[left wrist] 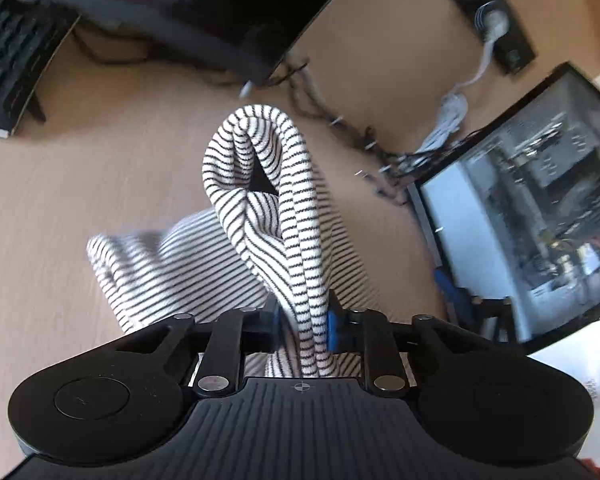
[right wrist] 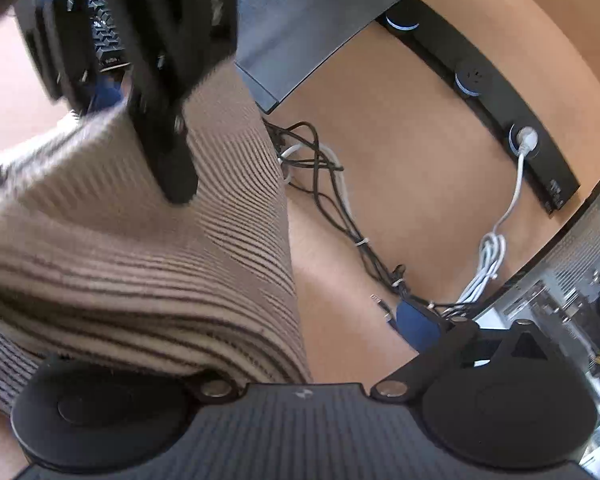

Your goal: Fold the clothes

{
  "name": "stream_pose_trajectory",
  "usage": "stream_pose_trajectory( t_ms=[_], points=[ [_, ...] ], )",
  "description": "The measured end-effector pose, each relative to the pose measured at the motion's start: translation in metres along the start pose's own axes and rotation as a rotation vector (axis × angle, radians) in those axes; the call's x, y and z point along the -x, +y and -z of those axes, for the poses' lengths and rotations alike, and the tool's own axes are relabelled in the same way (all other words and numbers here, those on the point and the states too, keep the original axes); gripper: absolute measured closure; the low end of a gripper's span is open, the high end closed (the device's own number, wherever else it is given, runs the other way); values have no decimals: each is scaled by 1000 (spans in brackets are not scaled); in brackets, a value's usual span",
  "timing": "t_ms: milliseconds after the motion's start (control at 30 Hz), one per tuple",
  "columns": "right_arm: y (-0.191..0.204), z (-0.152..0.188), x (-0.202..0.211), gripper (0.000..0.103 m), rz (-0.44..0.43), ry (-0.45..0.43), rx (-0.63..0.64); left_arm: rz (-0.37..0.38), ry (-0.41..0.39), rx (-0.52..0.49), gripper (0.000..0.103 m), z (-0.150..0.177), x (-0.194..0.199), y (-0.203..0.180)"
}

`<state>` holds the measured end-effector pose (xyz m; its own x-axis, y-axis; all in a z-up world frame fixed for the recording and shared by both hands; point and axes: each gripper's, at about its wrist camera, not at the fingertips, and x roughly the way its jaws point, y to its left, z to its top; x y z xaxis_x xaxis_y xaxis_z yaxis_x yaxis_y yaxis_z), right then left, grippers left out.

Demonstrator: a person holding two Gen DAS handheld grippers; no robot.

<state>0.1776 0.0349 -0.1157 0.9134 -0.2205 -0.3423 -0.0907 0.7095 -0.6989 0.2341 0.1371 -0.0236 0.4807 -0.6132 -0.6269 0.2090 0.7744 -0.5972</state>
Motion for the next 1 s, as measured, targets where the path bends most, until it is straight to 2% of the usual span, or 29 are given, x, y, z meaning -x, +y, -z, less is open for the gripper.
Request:
stream_pose_trajectory(
  t_ms=[133, 267, 367, 467, 567, 700, 800, 933, 1000],
  points=[
    [5, 1, 1, 1, 49, -43, 66, 23, -19, -5, 84, 12, 29, -1],
    [12, 2, 4, 1, 60, -59, 91, -23, 52, 102, 84, 48, 21, 33],
    [14, 1, 6, 0, 58, -68, 108, -8, 40, 150, 84, 58, 17, 49],
    [11, -3, 4, 0, 21, -42, 100, -9, 28, 89, 83, 58, 14, 48],
    [-5, -9, 11, 0, -96, 8, 84, 18, 32, 118, 82, 57, 15, 57],
    [-60, -5, 28, 0, -407, 120, -63, 36, 38, 102, 80, 55, 12, 59],
    [-111, 0, 38, 0, -573, 205, -295, 56, 44, 103, 80, 49, 5, 60],
    [-166, 5, 36, 0, -687, 205, -656, 91, 63, 104, 79, 41, 0, 69],
    [-173, 8, 16, 0, -695, 193, -757, 105, 71, 103, 79, 36, -4, 72]
  ],
)
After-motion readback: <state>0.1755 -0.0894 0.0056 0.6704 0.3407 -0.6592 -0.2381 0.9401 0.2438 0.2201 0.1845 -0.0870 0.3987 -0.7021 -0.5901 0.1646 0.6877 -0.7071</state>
